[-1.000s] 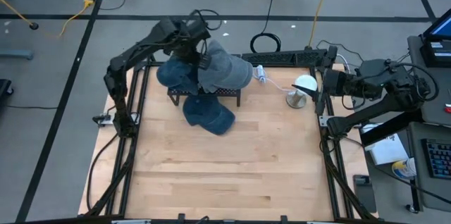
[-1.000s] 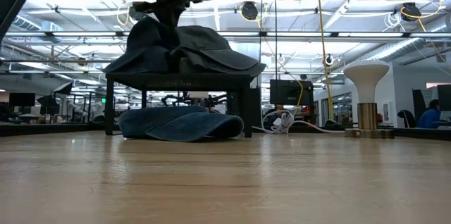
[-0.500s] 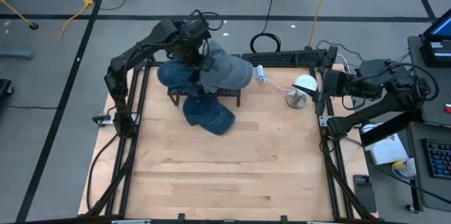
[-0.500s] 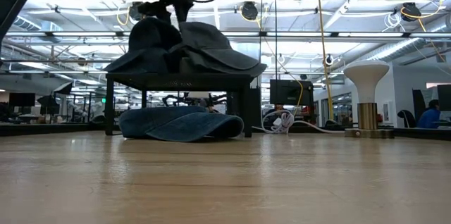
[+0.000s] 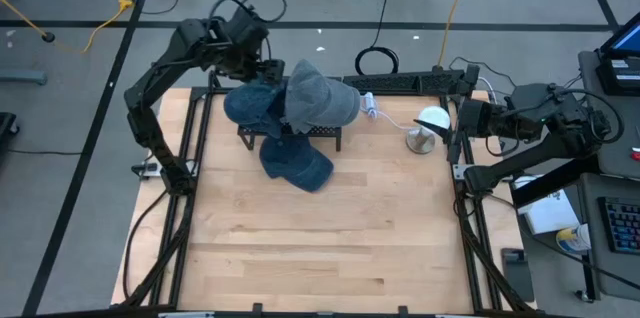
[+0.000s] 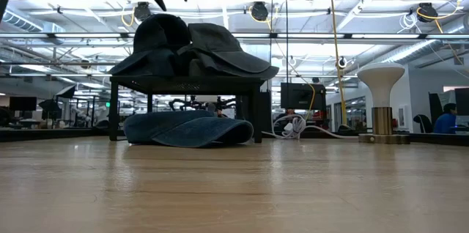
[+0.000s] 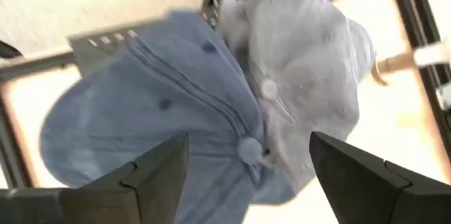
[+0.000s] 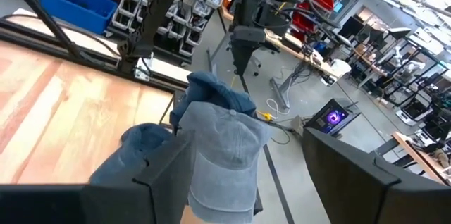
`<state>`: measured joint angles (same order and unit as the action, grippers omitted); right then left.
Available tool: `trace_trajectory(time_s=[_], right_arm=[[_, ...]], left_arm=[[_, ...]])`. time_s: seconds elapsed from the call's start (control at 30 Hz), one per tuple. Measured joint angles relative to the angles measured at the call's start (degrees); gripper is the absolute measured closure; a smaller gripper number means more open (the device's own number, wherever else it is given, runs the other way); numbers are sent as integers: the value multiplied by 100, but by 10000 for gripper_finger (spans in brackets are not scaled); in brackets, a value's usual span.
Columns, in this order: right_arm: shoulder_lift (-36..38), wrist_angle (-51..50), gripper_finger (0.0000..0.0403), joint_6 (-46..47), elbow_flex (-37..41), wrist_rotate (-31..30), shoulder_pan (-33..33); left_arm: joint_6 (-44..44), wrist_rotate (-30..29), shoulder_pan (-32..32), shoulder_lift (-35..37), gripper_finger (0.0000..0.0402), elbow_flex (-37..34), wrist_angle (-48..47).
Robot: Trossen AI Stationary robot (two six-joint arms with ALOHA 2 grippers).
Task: Pick & Place hat
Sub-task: Stack the dark blue cap on top of the other dark blue cap on the shelf
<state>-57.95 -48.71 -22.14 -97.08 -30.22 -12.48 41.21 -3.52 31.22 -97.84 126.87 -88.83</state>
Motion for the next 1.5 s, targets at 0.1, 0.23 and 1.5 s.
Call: trace_trajectory(time_s=[0.1, 0.23, 1.5], right_arm=[[-4, 117, 151, -43, 0, 0, -1], [-4, 129, 151, 196, 0, 27, -1], [-1288, 5478, 151, 8759, 4998, 612, 10]], left_arm=[[-81, -40, -5, 146, 101, 0, 22], [-295, 278, -238, 367, 101, 0, 253], [-2304, -3308, -4910, 1489, 101, -1359, 2141]])
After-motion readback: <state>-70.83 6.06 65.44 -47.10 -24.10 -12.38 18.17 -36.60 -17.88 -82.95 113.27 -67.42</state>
